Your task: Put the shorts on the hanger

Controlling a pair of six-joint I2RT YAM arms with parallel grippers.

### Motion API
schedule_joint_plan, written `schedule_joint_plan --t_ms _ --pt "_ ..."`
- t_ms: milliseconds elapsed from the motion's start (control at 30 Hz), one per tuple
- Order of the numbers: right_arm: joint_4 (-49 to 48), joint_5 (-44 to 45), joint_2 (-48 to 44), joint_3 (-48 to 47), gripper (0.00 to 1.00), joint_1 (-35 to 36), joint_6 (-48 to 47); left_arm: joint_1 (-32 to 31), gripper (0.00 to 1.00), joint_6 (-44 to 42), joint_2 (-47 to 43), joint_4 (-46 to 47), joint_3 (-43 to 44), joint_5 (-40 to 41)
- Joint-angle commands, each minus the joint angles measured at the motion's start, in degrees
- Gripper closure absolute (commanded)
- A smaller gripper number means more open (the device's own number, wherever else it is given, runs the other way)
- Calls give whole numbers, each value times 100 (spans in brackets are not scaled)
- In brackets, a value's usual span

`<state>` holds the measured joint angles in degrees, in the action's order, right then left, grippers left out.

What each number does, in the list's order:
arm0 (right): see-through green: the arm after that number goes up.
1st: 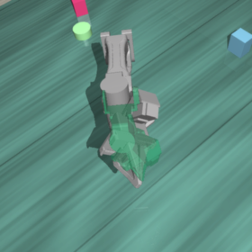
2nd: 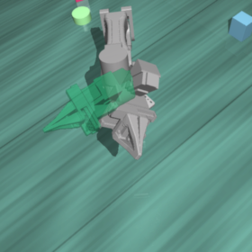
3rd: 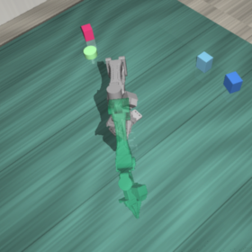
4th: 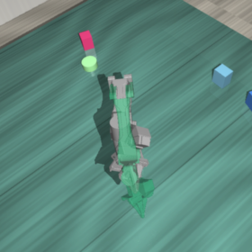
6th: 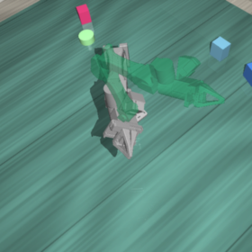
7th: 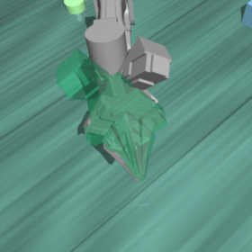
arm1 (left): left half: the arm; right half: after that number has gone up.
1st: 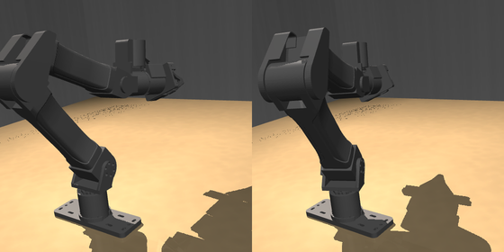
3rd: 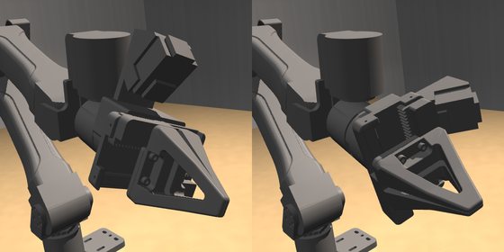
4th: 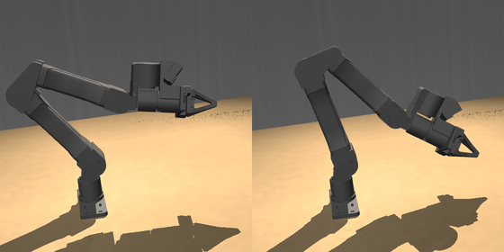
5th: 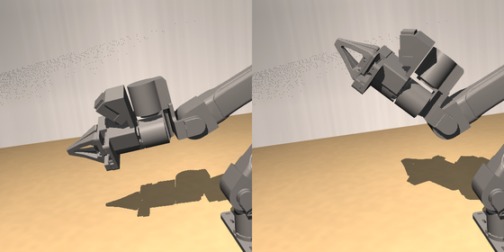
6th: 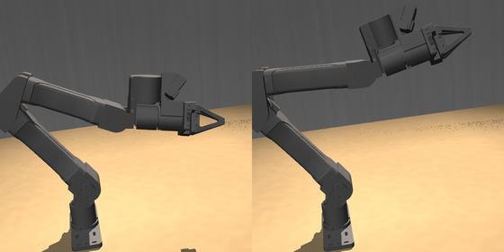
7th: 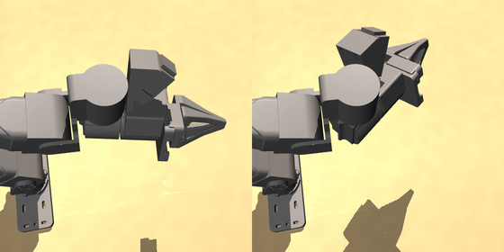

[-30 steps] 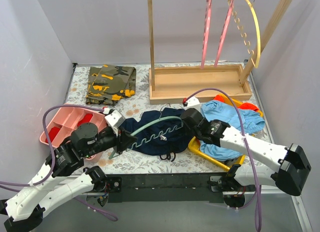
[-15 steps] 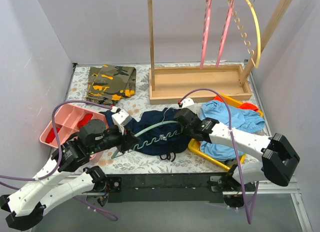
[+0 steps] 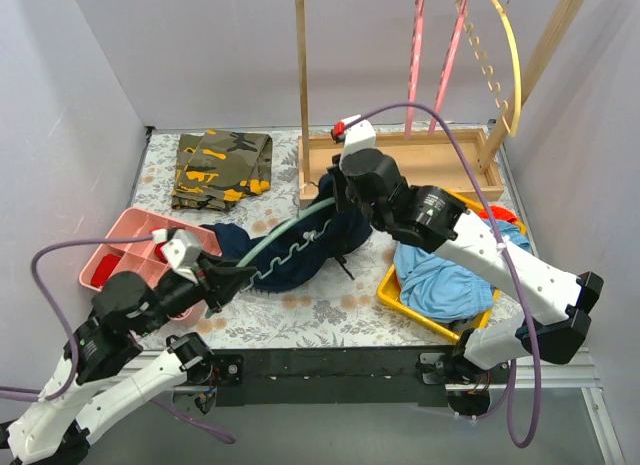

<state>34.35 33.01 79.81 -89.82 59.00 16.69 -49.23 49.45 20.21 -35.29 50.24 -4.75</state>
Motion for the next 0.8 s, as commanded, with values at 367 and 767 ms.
schedule_joint_plan --t_ms 367,767 --pt "1681 1076 808 -2206 99 226 -385 1 100 -1148 -438 102 619 1064" --pt "1952 1031 1493 -3480 99 735 -281 10 100 -498 -587 1300 -434 695"
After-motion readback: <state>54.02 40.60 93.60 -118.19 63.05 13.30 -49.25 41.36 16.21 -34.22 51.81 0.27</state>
